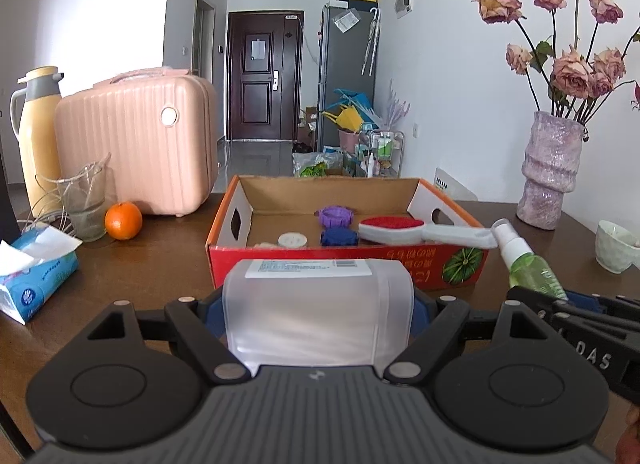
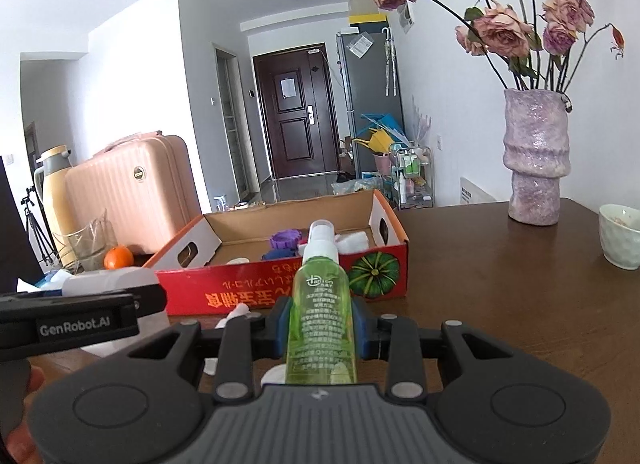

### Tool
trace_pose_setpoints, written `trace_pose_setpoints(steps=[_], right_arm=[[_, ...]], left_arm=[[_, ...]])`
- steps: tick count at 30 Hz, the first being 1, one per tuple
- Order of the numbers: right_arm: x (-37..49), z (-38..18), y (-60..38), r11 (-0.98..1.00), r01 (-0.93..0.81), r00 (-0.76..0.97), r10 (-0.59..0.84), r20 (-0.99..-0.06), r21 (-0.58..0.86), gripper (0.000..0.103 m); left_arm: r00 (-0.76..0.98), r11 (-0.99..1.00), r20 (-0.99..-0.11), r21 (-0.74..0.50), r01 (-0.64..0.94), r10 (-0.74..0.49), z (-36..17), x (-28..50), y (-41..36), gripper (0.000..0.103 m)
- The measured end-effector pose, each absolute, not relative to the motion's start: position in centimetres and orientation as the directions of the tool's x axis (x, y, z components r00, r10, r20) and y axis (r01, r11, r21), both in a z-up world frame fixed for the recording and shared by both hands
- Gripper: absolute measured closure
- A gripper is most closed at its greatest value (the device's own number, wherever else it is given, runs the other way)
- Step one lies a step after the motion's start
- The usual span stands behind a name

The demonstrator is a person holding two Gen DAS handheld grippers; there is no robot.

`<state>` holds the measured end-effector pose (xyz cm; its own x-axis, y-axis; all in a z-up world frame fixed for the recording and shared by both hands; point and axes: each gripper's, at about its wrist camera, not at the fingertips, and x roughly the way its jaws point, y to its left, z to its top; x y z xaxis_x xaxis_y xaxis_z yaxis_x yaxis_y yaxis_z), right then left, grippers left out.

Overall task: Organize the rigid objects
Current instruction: 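Carry the container and spray bottle over the cardboard box with both grippers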

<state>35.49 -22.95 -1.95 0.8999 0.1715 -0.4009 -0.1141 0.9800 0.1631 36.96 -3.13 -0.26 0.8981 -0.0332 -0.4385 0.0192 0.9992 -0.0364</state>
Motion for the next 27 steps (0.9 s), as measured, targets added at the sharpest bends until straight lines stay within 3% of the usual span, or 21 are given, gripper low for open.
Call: trace_pose_setpoints(steps=[27], right_arm=[[43.1, -0.8, -20.2, 0.974, -0.124, 0.923, 0.183, -0.34, 0.187, 0.073]], left_arm=[[0.919, 0.994, -0.395, -0.1, -0.054, 0.01, 1.5, 43.9, -0.9, 0.02]])
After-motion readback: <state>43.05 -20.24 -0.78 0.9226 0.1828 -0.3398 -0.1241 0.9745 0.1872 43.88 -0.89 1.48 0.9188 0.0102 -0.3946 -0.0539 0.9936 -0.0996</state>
